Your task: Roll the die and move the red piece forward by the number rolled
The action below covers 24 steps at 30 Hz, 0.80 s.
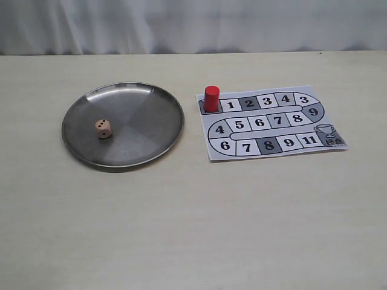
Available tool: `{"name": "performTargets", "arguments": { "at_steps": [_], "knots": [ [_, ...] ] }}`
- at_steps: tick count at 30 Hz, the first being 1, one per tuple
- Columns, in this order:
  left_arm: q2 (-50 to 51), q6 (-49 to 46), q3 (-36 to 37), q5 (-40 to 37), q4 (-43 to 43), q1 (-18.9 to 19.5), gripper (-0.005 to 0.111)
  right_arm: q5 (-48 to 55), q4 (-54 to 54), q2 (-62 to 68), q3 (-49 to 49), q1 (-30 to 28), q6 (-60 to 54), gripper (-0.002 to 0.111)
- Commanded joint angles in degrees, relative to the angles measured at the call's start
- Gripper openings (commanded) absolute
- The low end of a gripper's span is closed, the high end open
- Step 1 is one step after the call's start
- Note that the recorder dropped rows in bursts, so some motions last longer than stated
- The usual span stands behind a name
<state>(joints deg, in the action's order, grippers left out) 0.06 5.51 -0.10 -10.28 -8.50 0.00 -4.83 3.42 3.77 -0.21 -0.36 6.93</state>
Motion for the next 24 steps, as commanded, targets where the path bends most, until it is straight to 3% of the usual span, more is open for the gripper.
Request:
{"name": "performTargets", "arguments": {
  "at_steps": [1, 15, 18, 24],
  "knots": [
    [-0.1, 0.1, 0.1, 0.3, 0.2, 0.0, 0.000, -1.1, 0.2, 8.6, 0.2, -0.2, -0.6, 0.004],
    [-0.1, 0.1, 0.1, 0.3, 0.2, 0.0, 0.000, -0.9, 0.2, 51.8, -9.6, 0.7, 3.8, 0.005],
    [-0.1, 0.1, 0.1, 0.3, 0.2, 0.0, 0.000, -1.1, 0.2, 60.1, -13.5, 6.1, 5.5, 0.005],
    [-0.1, 0.1, 0.1, 0.3, 0.2, 0.0, 0.000, -1.1, 0.2, 74.4, -26.5, 23.2, 5.5, 0.005]
  ]
}}
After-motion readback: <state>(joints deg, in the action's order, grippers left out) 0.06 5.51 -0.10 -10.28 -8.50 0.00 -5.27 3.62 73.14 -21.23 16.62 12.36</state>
